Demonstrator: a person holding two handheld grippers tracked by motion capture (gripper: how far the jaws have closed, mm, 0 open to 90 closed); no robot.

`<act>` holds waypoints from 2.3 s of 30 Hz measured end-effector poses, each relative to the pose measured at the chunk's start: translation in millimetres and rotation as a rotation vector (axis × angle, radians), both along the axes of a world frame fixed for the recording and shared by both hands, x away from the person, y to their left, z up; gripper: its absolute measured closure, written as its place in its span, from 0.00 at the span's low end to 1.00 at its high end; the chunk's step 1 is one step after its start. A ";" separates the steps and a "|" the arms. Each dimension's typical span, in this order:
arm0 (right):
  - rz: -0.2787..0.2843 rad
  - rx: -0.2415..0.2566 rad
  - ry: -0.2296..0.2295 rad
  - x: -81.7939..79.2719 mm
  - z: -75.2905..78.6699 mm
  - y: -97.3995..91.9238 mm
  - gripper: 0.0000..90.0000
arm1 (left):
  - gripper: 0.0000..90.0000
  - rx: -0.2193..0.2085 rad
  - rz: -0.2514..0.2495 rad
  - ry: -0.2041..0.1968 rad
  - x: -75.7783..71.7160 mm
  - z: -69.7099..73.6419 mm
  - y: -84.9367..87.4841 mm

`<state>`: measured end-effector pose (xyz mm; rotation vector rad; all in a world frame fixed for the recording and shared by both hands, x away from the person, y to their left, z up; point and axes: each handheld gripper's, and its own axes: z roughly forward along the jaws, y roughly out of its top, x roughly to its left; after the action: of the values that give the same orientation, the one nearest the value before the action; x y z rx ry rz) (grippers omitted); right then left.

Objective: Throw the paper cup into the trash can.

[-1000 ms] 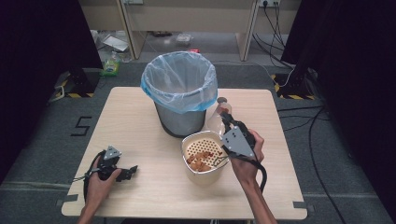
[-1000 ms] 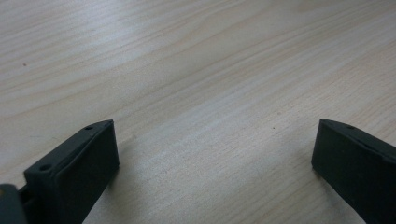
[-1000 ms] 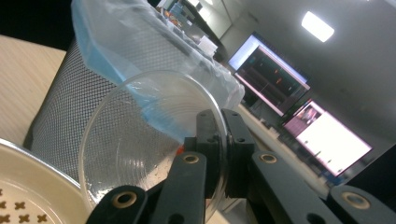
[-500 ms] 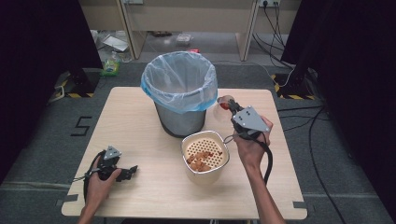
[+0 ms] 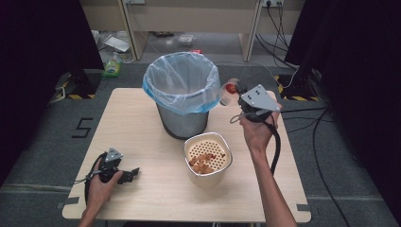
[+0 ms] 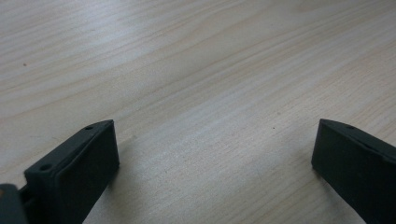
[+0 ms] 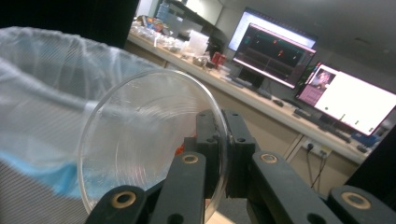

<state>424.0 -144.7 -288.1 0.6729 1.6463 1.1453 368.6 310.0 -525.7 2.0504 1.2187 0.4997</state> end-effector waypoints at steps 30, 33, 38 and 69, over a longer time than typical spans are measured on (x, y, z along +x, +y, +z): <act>0.110 -0.086 0.010 55.7 51.6 92.5 0.97 | 0.00 -0.002 0.002 0.002 0.2 0.0 0.1; 0.123 -0.078 0.023 60.9 47.9 104.2 0.96 | 0.00 -0.002 0.001 0.002 0.2 -0.1 0.1; 0.125 -0.086 0.062 72.9 38.8 122.4 0.96 | 0.00 -0.003 0.001 0.001 0.2 -0.1 0.1; 0.080 0.019 0.207 60.3 40.1 66.1 0.50 | 0.00 -0.001 0.001 -0.001 0.0 -0.1 -0.2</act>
<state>484.4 -78.6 -248.1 0.7649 1.8523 1.1811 368.5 309.9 -525.8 2.0483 1.2193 0.5009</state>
